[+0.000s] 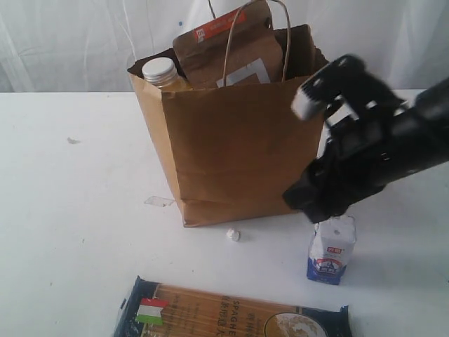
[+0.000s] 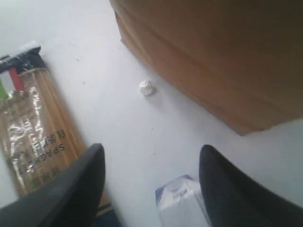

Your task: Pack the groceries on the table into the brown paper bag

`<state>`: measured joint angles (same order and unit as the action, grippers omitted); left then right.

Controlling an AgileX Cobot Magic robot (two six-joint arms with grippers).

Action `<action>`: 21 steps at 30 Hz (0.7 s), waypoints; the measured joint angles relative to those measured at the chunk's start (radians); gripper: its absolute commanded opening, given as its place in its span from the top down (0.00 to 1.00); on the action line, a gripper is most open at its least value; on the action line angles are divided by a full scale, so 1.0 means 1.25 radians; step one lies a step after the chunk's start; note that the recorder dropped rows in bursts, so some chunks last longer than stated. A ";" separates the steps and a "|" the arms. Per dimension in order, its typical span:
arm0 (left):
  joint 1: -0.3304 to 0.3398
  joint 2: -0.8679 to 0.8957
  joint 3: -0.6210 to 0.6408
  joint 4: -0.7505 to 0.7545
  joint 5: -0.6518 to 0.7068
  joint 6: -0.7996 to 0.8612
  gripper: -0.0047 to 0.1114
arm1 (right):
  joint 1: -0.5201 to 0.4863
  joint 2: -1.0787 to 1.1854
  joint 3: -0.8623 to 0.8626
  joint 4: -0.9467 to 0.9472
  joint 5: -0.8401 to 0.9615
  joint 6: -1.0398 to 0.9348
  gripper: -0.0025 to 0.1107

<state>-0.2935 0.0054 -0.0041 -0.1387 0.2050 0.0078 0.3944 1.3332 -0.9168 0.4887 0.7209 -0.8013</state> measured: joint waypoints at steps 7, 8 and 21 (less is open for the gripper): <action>0.000 0.000 0.000 0.000 0.000 0.000 0.96 | 0.096 0.221 0.000 0.003 -0.195 -0.029 0.46; 0.000 0.000 0.000 0.000 0.000 0.000 0.96 | 0.107 0.245 0.000 0.003 -0.216 -0.027 0.46; 0.000 0.000 0.000 0.000 0.000 0.000 0.96 | 0.186 0.378 -0.025 0.005 -0.385 0.029 0.47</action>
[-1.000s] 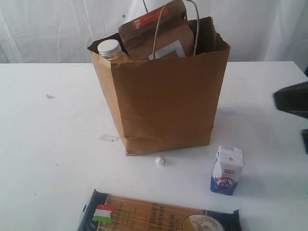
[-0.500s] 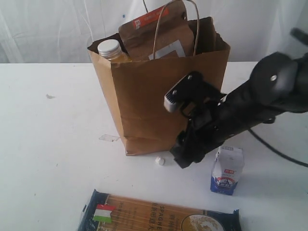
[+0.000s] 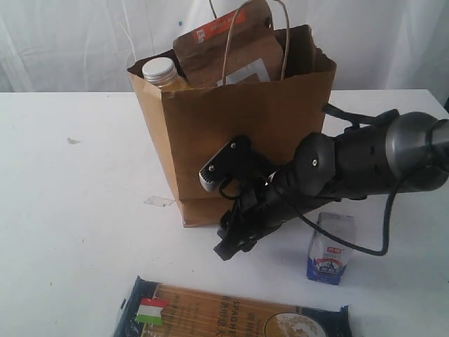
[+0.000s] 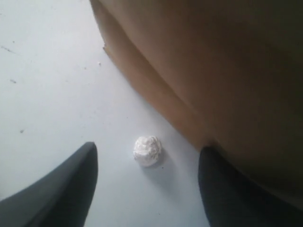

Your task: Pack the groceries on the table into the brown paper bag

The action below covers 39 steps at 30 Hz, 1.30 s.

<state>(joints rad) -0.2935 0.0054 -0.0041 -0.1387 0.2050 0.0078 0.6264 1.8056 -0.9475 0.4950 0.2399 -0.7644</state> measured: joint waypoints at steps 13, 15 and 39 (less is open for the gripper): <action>0.000 0.000 0.000 0.000 0.000 0.000 0.96 | 0.002 0.058 -0.003 0.000 -0.036 0.004 0.49; 0.000 0.000 0.000 0.000 0.000 0.000 0.96 | 0.002 0.067 -0.005 0.000 -0.036 0.004 0.49; 0.000 0.000 0.000 0.000 0.000 0.000 0.96 | 0.025 -0.079 0.008 0.001 0.088 0.043 0.92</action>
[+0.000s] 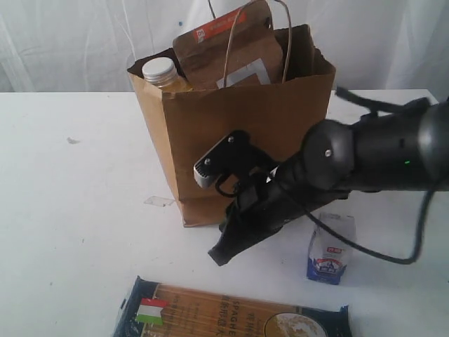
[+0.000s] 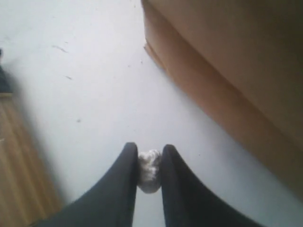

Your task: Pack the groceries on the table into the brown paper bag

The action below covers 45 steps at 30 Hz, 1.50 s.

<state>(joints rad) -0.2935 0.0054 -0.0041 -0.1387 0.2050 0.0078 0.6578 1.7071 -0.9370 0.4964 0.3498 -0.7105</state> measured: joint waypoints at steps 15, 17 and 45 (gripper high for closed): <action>0.000 0.000 0.000 0.000 0.000 0.000 0.96 | -0.062 -0.467 -0.109 -0.591 0.228 0.563 0.92; 0.000 0.000 0.000 0.000 0.000 0.000 0.96 | -0.076 -0.452 -0.152 -0.598 0.243 0.576 0.92; 0.000 0.000 0.000 0.000 -0.001 0.000 0.96 | -0.136 -0.404 -0.292 -0.625 0.341 0.589 0.56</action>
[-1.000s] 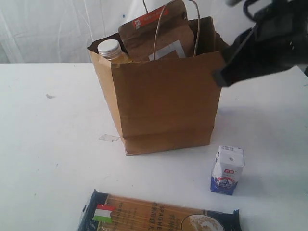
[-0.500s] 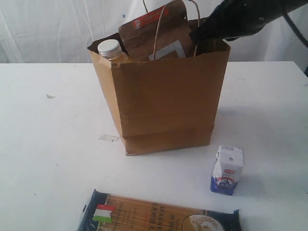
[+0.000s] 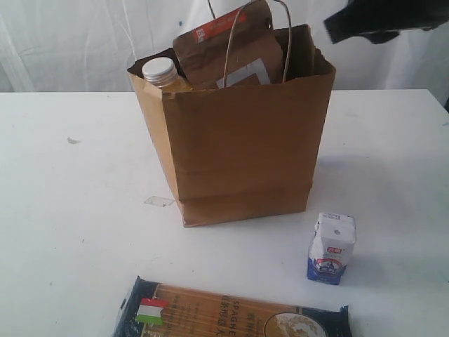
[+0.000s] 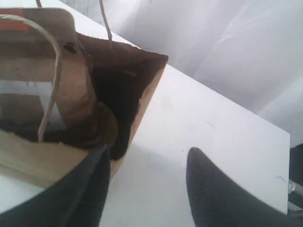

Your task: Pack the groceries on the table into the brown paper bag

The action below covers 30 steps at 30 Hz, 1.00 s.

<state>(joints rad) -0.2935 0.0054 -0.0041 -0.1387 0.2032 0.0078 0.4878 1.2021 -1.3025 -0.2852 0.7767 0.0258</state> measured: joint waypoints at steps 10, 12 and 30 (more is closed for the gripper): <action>0.000 0.000 0.000 0.000 0.000 0.000 0.96 | 0.000 -0.192 0.128 0.118 0.218 -0.006 0.35; 0.000 0.000 0.000 0.000 0.000 0.000 0.96 | -0.001 -0.188 0.160 0.135 0.234 -0.038 0.35; 0.000 0.000 0.000 0.000 0.000 0.000 0.96 | -0.001 0.109 0.247 0.233 0.133 -0.356 0.35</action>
<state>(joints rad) -0.2935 0.0054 -0.0041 -0.1387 0.2032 0.0078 0.4869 1.3381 -0.9941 0.0055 0.9431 -0.4196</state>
